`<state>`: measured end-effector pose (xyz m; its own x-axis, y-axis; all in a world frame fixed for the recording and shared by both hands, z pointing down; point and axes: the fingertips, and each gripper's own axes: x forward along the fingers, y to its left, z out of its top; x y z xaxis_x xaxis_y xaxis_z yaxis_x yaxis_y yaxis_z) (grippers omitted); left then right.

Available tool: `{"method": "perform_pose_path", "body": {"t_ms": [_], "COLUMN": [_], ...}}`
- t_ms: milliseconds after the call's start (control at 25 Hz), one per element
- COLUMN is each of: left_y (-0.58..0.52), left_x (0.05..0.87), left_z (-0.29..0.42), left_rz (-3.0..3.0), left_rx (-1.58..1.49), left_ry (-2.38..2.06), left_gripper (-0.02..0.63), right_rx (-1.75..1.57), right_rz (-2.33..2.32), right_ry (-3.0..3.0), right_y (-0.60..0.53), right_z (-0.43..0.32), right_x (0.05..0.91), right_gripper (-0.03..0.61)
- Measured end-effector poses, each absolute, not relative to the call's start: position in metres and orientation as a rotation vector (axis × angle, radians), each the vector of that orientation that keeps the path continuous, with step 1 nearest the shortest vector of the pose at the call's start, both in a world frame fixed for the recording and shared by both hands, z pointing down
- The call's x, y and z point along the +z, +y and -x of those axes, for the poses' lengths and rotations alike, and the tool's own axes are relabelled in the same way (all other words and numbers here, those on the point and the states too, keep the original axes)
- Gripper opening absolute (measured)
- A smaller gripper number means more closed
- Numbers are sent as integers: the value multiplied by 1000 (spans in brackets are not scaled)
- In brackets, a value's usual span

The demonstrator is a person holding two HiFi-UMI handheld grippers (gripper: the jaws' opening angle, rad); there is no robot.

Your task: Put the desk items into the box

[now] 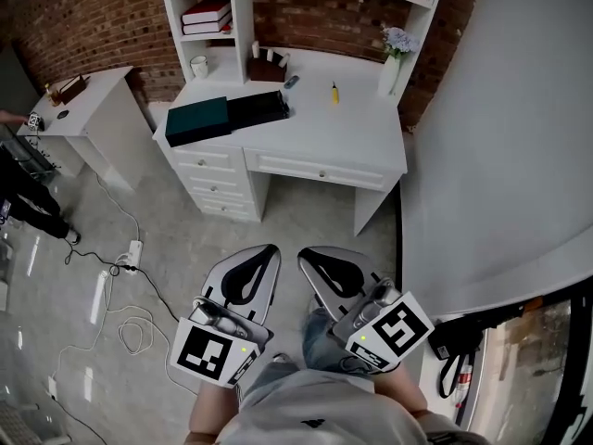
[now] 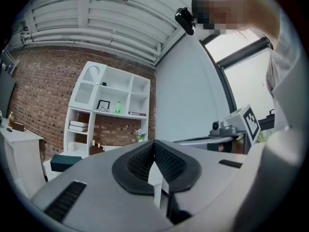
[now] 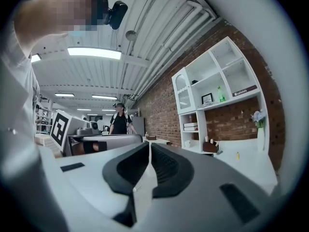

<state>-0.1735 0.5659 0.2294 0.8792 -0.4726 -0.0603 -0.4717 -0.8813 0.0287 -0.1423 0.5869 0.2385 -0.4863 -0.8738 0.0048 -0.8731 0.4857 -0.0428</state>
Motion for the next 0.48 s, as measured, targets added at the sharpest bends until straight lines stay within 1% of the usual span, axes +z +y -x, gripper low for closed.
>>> {"method": "perform_pose_path", "body": {"t_ms": [480], "left_y": [459], "left_x": [203], "left_z": [59], "left_rz": [-3028], "left_rx": [-157], "left_ry": [-824], "left_gripper": [12], "right_rx": [-25], "right_rz": [1492], "right_ry": [2693], "right_y": [477], "right_z": [25], "right_x": [212], "right_gripper": [12]}}
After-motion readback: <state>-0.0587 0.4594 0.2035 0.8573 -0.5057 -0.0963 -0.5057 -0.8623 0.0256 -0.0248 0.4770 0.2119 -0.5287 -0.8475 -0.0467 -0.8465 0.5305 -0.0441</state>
